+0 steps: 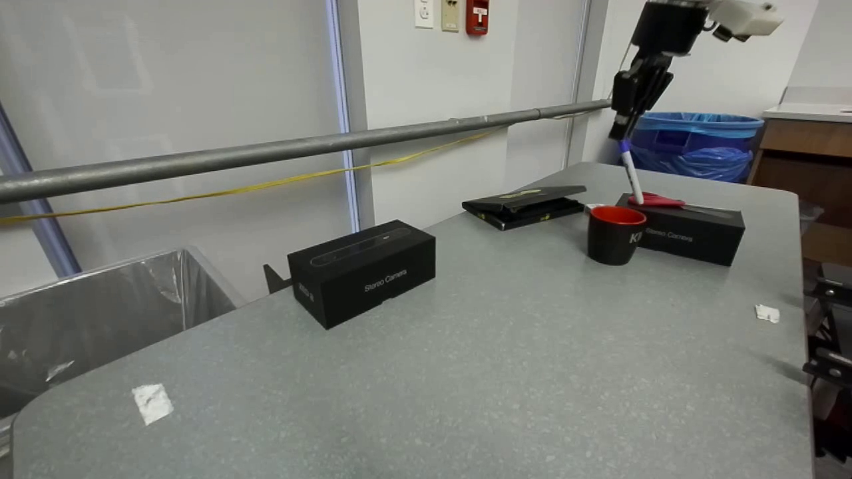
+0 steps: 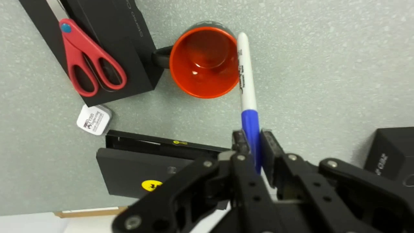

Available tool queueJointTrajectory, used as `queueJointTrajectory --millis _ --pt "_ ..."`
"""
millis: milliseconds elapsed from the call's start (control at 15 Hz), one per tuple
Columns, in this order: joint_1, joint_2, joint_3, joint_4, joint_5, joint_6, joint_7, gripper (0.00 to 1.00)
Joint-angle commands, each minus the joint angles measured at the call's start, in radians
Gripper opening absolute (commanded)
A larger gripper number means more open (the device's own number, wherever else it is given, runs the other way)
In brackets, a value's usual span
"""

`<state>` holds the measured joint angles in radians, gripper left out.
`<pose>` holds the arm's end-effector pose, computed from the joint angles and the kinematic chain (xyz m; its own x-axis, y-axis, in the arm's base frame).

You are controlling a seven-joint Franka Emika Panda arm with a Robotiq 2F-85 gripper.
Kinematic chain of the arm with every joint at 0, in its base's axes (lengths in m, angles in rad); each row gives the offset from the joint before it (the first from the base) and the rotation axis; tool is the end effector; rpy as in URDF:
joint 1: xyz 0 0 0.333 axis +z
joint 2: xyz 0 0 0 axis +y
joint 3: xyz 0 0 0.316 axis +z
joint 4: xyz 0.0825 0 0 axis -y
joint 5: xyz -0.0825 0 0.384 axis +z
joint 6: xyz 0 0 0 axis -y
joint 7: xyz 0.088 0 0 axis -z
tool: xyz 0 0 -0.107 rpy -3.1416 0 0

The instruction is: Take the marker out of the black cup and put it on the table

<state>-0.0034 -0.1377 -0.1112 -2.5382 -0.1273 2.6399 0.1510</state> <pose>0.4665 -0.0501 0.3462 0.9584 -0.1524 0.2411 -0.1655 -0.9856 0.0346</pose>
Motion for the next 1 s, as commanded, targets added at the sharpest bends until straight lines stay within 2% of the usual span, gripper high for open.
queueJointTrajectory --millis 0,333,467,667,933 --pt "0.033 -0.084 0.035 -0.022 0.137 -0.085 -0.158 0.04" --pt "0.085 0.2 0.05 0.139 0.356 -0.161 -0.352 0.04" --pt "0.06 0.315 0.077 0.22 0.418 -0.23 -0.42 0.04" --pt "0.009 0.484 0.11 0.373 0.426 -0.383 -0.42 0.04" --pt "-0.001 0.614 0.116 0.5 0.351 -0.44 -0.342 0.04"
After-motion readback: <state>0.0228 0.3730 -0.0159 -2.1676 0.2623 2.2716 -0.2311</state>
